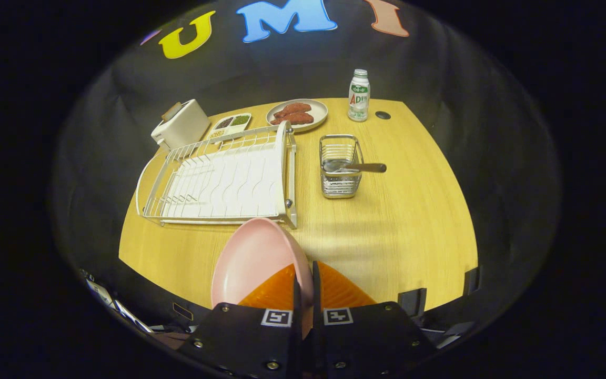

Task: Take the plate from the dish rack, then take the spoon from the basket and place it into the plate.

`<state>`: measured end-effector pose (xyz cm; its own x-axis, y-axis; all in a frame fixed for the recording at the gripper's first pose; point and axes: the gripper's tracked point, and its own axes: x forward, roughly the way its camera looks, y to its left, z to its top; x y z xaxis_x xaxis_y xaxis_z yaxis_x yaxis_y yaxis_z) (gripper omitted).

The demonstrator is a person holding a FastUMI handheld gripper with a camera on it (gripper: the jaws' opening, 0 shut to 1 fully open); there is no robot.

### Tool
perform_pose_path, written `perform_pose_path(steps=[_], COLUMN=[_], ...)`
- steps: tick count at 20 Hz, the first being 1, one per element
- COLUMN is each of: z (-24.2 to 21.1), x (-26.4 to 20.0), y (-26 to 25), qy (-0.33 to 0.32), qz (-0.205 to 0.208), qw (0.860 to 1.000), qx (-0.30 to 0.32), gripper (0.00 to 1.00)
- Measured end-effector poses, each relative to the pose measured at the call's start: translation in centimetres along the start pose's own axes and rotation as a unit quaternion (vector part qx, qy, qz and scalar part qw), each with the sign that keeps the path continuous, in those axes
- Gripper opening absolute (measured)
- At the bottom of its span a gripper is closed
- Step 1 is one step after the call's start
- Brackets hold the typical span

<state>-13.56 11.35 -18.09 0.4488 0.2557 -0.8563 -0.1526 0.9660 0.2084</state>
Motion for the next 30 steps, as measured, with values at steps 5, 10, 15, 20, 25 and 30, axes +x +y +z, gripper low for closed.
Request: perform_pose_path(steps=[5,10,15,20,25,30], z=[-0.6,-0.5,-1.6,-1.5,3.1,4.9], x=[2.6,4.9,7.6,8.4,5.0,2.7], y=[1.2,2.7,1.7,-1.5,-2.9,-5.9], qy=[0.004,0.005,0.021,0.007,-0.145,-0.253], qz=[0.024,0.040,0.022,-0.009,-0.009,-0.032], qw=[1.000,0.998,0.998,0.999,0.987,0.964], qx=[-0.012,-0.039,-0.059,-0.044,-0.070,-0.067], gripper=[0.08,0.08,0.07,0.10,0.10,0.10])
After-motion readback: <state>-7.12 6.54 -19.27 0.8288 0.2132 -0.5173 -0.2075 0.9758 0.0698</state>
